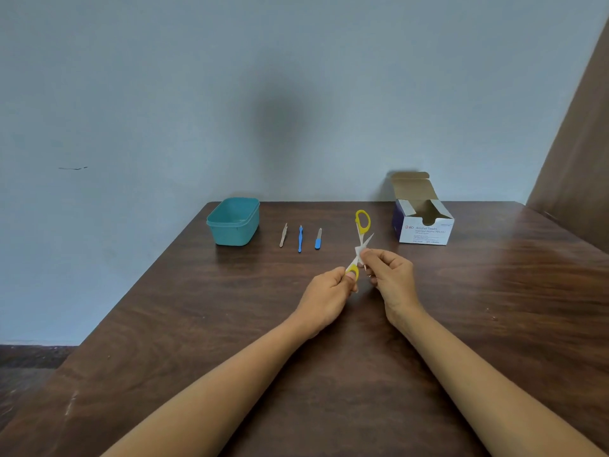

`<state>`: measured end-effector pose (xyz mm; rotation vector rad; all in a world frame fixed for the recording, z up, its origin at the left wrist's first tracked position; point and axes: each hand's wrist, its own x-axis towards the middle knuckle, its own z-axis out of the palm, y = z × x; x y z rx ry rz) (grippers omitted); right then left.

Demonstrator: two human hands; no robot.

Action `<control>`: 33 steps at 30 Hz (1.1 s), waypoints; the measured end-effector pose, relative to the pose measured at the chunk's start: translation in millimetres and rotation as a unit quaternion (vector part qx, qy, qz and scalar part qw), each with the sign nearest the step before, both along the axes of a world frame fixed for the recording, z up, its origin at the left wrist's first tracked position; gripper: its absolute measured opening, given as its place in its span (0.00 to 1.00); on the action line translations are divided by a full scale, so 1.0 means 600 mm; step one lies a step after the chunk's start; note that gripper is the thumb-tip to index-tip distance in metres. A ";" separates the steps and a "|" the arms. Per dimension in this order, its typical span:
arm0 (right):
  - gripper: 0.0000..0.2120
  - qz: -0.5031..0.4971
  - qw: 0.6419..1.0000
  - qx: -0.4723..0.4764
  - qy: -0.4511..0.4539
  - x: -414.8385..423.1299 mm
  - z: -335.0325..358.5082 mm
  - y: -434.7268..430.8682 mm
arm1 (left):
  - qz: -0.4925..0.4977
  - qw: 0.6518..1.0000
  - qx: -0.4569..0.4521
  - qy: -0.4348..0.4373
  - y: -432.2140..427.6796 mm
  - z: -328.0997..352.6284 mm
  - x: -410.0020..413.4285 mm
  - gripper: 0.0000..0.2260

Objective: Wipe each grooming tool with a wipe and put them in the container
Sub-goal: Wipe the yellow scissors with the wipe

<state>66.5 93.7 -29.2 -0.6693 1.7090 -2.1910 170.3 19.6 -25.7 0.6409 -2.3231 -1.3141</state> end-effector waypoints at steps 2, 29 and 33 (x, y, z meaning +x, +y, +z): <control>0.06 -0.019 0.999 0.003 0.031 0.000 -0.003 -0.001 | 0.002 1.000 -0.005 0.016 0.000 -0.002 0.000 0.16; 0.14 0.052 0.969 0.072 0.233 -0.015 -0.020 -0.056 | 0.115 0.987 -0.087 0.068 -0.023 -0.009 0.010 0.16; 0.11 0.070 0.975 0.056 0.202 -0.015 -0.017 -0.055 | 0.123 0.987 -0.080 0.068 -0.024 -0.009 0.009 0.16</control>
